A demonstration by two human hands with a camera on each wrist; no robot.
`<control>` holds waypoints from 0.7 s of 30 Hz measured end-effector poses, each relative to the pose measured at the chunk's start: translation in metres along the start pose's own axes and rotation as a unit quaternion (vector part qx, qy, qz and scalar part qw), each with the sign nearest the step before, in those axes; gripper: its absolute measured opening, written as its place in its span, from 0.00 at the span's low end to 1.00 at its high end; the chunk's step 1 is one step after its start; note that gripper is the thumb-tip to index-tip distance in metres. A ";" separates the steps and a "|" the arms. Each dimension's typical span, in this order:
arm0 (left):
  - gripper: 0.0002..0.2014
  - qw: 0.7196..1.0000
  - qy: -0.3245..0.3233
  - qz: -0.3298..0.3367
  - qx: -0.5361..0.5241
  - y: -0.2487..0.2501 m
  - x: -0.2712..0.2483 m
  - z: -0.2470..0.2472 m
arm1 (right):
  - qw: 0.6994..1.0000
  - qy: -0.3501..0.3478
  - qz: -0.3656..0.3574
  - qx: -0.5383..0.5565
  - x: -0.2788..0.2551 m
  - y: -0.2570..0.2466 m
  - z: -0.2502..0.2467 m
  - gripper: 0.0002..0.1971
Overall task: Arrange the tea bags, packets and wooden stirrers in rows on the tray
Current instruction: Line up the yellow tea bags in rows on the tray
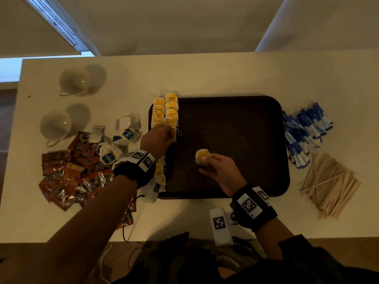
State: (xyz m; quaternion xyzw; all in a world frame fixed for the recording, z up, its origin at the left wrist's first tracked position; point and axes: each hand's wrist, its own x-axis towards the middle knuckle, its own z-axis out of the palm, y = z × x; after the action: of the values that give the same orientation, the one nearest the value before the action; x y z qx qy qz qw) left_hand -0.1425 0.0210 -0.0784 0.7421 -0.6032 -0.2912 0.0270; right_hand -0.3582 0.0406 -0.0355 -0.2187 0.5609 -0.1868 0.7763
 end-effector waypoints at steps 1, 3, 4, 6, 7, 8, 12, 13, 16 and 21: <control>0.10 1.000 -0.002 -0.002 0.001 0.001 0.000 -0.001 | 1.000 -0.002 -0.001 -0.003 0.000 0.000 0.001 0.05; 0.09 1.000 0.006 0.004 0.003 0.005 -0.001 -0.003 | 1.000 -0.004 -0.001 -0.006 -0.001 -0.001 0.001 0.05; 0.09 1.000 0.019 0.009 0.000 0.009 -0.004 -0.004 | 1.000 -0.005 -0.003 -0.007 -0.001 -0.001 0.001 0.05; 0.08 0.998 0.056 0.016 -0.028 0.017 -0.012 -0.005 | 1.000 -0.009 -0.006 -0.011 -0.001 -0.001 0.002 0.04; 0.09 0.995 0.080 0.021 -0.055 0.020 -0.017 -0.005 | 1.000 -0.012 -0.006 -0.014 -0.002 -0.001 0.002 0.05; 0.08 0.991 0.099 0.029 -0.088 0.023 -0.022 -0.004 | 1.000 -0.015 -0.006 -0.019 -0.003 -0.001 0.002 0.05; 0.08 0.967 0.042 0.084 -0.236 0.035 -0.038 -0.007 | 0.999 -0.024 -0.011 -0.034 -0.003 0.001 0.005 0.05; 0.09 0.964 0.005 0.091 -0.251 0.038 -0.042 -0.007 | 0.999 -0.029 -0.017 -0.036 -0.003 0.002 0.005 0.06; 0.11 0.957 -0.058 0.086 -0.272 0.041 -0.048 -0.004 | 0.998 -0.039 -0.029 -0.044 -0.004 0.004 0.006 0.05; 0.06 0.932 -0.087 0.042 -0.349 0.033 -0.053 -0.001 | 0.996 -0.051 -0.027 -0.064 -0.003 0.007 0.007 0.08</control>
State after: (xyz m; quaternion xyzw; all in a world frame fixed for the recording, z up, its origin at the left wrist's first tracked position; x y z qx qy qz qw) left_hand -0.1767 0.0597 -0.0433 0.6317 -0.4944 -0.5450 0.2438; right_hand -0.3518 0.0492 -0.0353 -0.2918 0.5252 -0.1602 0.7831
